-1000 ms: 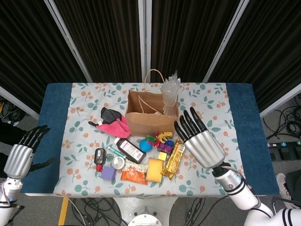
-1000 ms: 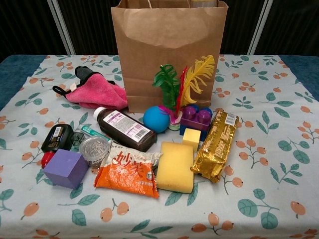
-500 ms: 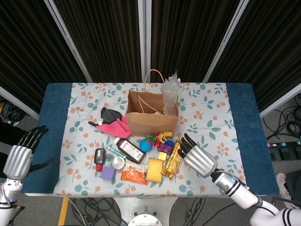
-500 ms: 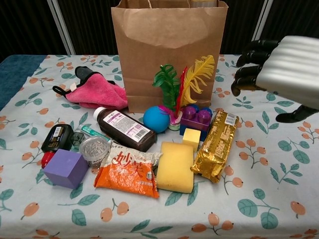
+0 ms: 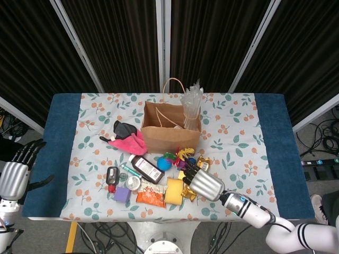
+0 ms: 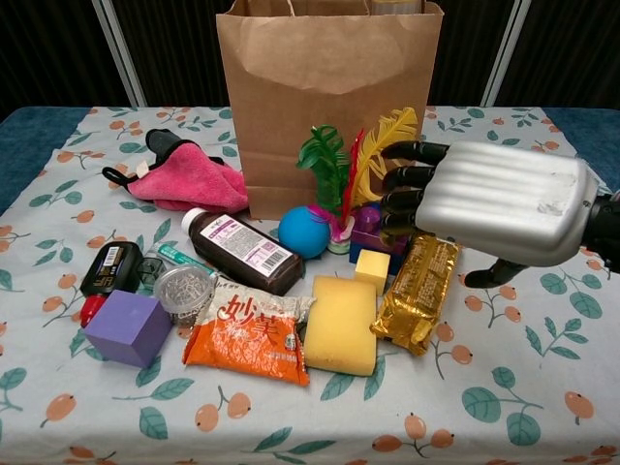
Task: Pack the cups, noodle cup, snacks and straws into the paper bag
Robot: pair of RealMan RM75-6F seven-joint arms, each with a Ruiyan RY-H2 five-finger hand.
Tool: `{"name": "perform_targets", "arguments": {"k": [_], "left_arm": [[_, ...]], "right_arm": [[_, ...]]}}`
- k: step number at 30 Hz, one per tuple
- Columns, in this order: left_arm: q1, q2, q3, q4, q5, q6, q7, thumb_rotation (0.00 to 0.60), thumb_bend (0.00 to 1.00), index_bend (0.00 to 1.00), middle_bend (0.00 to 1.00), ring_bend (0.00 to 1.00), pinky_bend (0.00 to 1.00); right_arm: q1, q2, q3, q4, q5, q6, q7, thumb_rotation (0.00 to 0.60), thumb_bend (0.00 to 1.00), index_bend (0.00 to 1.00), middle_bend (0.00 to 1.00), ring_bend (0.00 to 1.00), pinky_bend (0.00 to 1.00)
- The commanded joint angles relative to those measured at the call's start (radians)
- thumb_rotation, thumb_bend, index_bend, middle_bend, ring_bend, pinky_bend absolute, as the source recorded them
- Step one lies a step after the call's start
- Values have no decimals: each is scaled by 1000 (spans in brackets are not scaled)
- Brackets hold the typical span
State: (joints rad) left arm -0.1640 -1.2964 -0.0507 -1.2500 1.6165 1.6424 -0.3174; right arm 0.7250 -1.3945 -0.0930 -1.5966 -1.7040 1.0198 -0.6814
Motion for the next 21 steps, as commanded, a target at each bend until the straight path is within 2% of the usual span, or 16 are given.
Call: {"name": "perform_targets", "arguments": {"k": [1, 15, 21], "left_arm": [[-1, -5, -1, 10, -4, -5, -5, 600, 103, 176, 216, 149, 209], [-1, -19, -9, 53, -22, -17, -32, 600, 103, 177, 216, 149, 209], [3, -25, -10, 66, -29, -21, -40, 600, 103, 177, 216, 149, 209]], "right_arm": [[4, -19, 2, 16, -7, -17, 8, 600, 0, 307, 265, 142, 30], [10, -80, 17, 78, 18, -88, 10, 600, 0, 303, 270, 142, 30], [2, -86, 13, 94, 27, -102, 2, 600, 0, 331, 312, 176, 32]]}}
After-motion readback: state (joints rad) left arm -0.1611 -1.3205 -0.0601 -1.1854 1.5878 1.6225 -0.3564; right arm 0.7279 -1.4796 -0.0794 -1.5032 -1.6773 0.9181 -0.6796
